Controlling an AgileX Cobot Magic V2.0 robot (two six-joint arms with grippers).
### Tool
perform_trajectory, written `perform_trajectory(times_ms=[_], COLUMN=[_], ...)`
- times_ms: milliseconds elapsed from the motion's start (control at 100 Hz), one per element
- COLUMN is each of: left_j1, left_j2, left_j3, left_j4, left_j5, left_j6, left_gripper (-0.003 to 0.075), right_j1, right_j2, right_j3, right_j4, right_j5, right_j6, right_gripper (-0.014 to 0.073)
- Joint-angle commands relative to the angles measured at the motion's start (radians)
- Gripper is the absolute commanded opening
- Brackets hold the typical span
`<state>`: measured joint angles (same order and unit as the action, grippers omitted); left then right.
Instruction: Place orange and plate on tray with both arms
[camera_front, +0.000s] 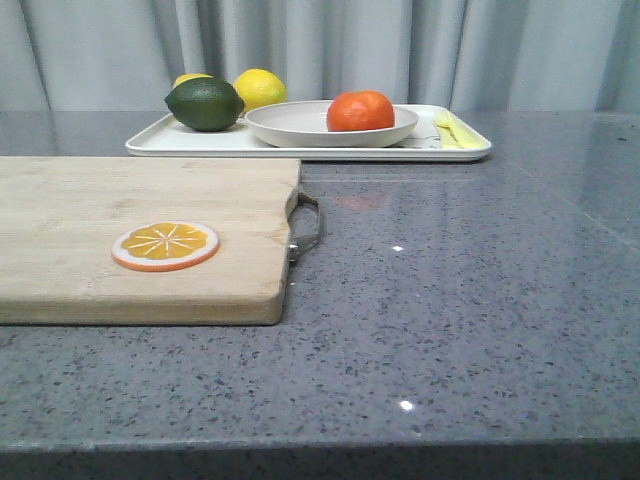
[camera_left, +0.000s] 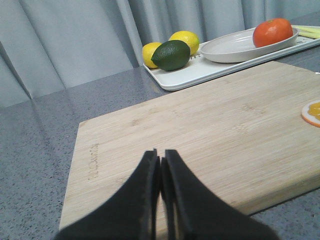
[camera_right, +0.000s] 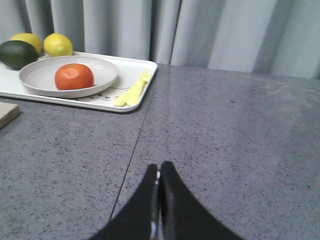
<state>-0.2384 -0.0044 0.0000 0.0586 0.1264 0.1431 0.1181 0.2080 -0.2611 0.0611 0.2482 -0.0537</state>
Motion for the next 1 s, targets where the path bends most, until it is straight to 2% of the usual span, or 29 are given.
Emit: perform_trajectory(times_ms=[0, 150, 390, 990], left_j1=[0.002, 0.002, 0.002, 0.002], left_j2=[-0.034, -0.034, -0.034, -0.034], left_j3=[0.007, 0.007, 0.007, 0.007], left_j4=[0.002, 0.002, 0.002, 0.002], left_j5=[-0.076, -0.076, -0.076, -0.076], left_j6=[-0.011, -0.011, -0.011, -0.011], left_gripper=[-0.0019, -0.0019, -0.0019, -0.0019], right_j1=[-0.006, -0.006, -0.006, -0.006], right_j2=[-0.031, -0.118, -0.217, -0.237], right_j3=[0.035, 0.164, 0.285, 0.284], right_j4=[-0.094, -0.097, -0.087, -0.087], right_j5=[-0.156, -0.258, -0.292, -0.269], right_j6=[0.095, 0.1, 0.1, 0.1], right_gripper=[-0.0067, -0.0067, -0.0067, -0.0067])
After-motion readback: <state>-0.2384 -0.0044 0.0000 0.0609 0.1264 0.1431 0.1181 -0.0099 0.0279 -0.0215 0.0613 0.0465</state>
